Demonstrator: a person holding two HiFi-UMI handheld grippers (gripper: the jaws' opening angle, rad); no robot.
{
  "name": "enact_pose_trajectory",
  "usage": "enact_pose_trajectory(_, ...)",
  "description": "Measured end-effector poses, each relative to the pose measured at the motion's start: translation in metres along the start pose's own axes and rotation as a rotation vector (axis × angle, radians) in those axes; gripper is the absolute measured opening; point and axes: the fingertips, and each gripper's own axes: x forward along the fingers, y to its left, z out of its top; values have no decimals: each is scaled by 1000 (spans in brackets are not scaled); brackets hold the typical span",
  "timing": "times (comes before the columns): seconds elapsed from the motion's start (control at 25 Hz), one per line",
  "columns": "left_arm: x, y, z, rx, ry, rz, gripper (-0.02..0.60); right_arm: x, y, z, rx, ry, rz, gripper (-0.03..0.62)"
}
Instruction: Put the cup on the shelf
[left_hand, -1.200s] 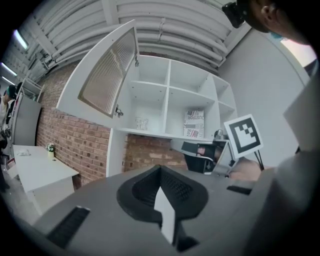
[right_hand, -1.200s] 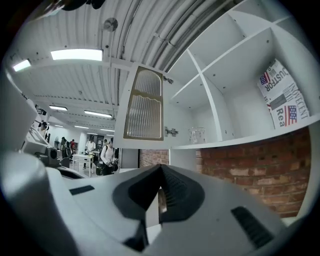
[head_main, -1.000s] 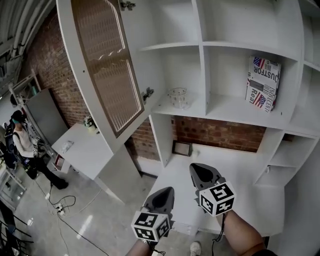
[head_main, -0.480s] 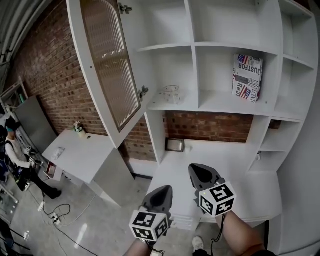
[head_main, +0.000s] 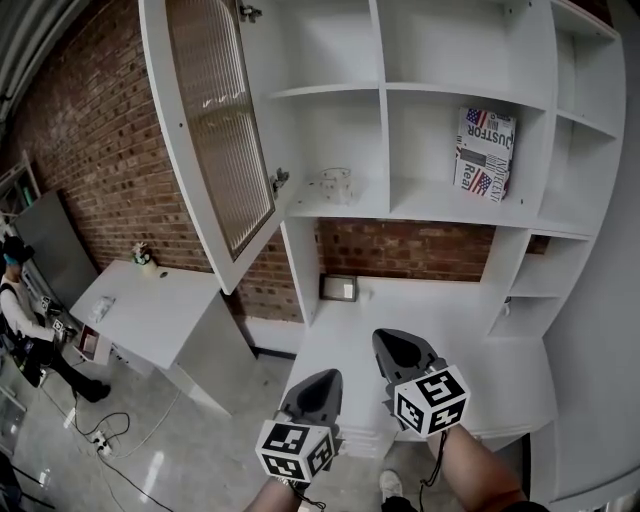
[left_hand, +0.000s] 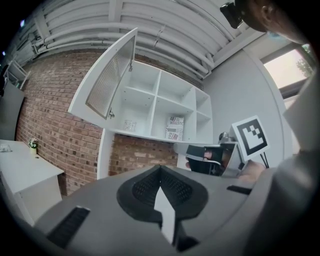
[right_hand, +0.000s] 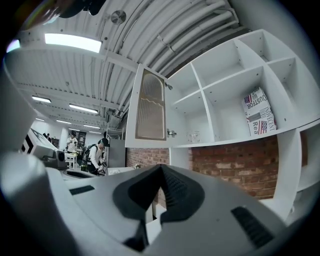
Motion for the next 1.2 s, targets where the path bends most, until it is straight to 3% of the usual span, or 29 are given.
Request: enact_pose_trajectory(1.2, -2, 11, 4, -5, -2, -23, 3, 6, 8, -7, 4, 16, -23, -2)
